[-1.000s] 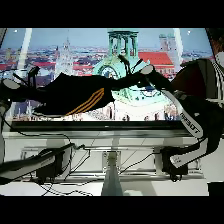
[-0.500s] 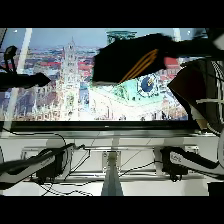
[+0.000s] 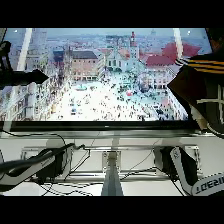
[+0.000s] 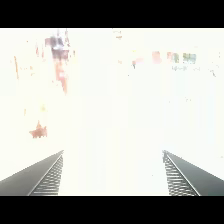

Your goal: Fold the clothes and pants, and hang the long-sleeved shirts on hangers.

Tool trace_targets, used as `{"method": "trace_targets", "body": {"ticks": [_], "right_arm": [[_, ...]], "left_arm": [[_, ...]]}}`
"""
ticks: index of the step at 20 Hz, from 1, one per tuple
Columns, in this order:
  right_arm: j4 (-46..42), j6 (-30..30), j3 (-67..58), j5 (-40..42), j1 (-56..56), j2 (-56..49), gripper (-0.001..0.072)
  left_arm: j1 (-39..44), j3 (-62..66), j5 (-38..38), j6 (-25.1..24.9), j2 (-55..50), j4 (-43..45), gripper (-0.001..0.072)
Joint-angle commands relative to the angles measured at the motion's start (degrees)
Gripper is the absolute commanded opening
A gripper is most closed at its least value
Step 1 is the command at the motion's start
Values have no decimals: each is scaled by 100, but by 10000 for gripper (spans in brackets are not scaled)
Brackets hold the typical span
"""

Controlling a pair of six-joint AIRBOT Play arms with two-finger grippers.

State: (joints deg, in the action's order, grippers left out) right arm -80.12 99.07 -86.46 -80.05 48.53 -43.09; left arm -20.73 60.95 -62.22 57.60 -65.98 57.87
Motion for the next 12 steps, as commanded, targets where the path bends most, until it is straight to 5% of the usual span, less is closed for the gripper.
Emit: {"method": "trace_targets", "body": {"ticks": [1, 2, 3, 6, 9, 12], "right_arm": [[-387, 741, -9, -33, 938, 557, 199], [-337, 741, -9, 4, 966, 566, 514], [-197, 715, -9, -42, 962, 566, 716], [575, 444, -7, -155, 962, 481, 692], [2562, -881, -2, -238, 822, 280, 691], [3611, -1436, -2, -365, -160, 76, 649]], "left_arm": [[-4, 4, 4, 2, 4, 0, 699], [-4, 4, 4, 2, 4, 0, 699], [-4, 4, 4, 2, 4, 0, 699], [-4, 4, 4, 2, 4, 0, 699], [-4, 4, 4, 2, 4, 0, 699], [-4, 4, 4, 2, 4, 2, 699]]}}
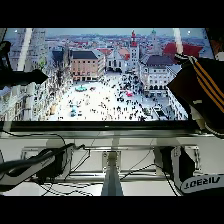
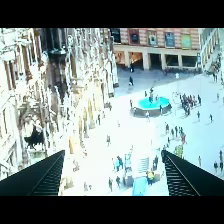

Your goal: Fold the clothes and pants, and hang the long-sleeved shirts on hangers.

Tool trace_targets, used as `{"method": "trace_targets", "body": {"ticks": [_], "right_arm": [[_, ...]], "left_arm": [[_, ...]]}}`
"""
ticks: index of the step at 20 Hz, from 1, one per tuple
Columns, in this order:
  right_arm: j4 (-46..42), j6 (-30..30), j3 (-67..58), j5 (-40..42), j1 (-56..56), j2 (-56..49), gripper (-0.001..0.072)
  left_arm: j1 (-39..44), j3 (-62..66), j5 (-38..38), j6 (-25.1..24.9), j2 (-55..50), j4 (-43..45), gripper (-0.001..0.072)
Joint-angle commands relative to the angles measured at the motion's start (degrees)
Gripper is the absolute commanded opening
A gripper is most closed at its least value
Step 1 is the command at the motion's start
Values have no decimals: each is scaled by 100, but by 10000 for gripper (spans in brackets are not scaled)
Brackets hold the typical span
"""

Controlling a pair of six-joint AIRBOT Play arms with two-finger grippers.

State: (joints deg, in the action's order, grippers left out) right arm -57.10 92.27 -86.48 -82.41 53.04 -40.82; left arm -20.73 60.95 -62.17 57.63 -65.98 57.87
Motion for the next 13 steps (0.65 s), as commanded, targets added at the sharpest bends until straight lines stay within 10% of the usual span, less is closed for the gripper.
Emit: {"method": "trace_targets", "body": {"ticks": [1, 9, 11, 13], "right_arm": [[1263, -898, 0, -192, -1064, -188, 573], [-1567, -798, -2, 11, -5167, -680, 272], [-2448, -313, 0, 214, -5834, -903, 28], [-2970, 109, -2, 457, -6127, -1178, 28]], "left_arm": [[-4, 4, 0, 0, 4, 2, 699], [-4, 4, 0, 0, 4, 2, 699], [-4, 4, 0, 0, 4, 2, 699], [-4, 4, 2, 0, 4, 0, 699]]}}
